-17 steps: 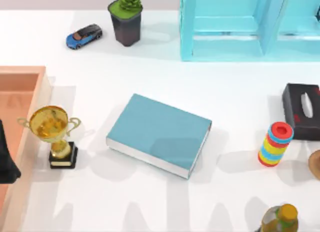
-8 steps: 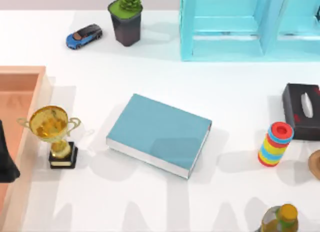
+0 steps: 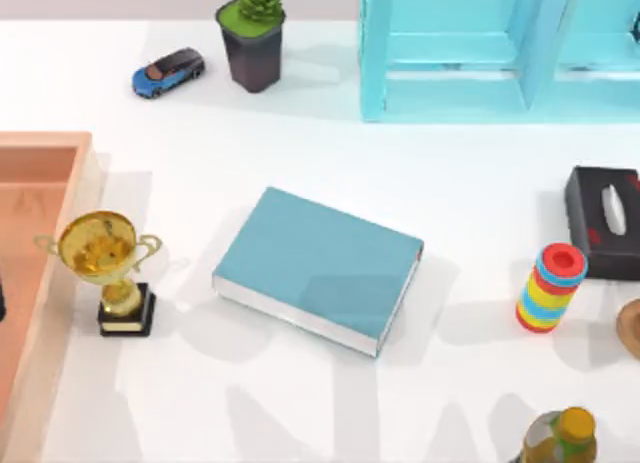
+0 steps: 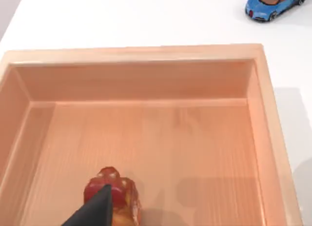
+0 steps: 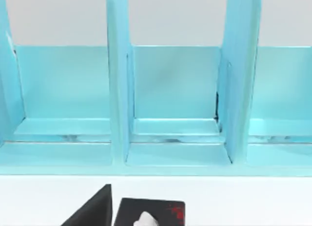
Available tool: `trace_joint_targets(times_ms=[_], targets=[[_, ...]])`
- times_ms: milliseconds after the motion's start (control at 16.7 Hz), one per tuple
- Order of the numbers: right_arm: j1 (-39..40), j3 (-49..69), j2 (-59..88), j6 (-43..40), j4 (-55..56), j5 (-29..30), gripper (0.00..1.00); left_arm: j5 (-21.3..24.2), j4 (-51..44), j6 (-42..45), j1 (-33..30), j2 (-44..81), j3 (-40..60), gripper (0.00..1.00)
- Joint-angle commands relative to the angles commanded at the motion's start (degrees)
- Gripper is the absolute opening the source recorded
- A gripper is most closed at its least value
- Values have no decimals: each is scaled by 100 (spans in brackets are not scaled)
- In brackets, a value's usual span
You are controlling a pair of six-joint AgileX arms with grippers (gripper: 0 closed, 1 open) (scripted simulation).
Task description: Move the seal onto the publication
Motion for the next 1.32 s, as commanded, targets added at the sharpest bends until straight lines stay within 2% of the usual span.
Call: trace_joint_targets(times_ms=[480,780,1020,1320], targets=[[0,0,0,0,0,0,100,-16,-2863,689,606,4504,3664,100],[0,0,0,0,0,0,100,-24,-4221,1008,919,6711,5425,100],[0,0,0,0,0,0,100,-31,-4751,1129,1056,7539,6118,100],[0,0,0,0,0,0,100,-31,-4771,1131,1034,7578,6147,100]])
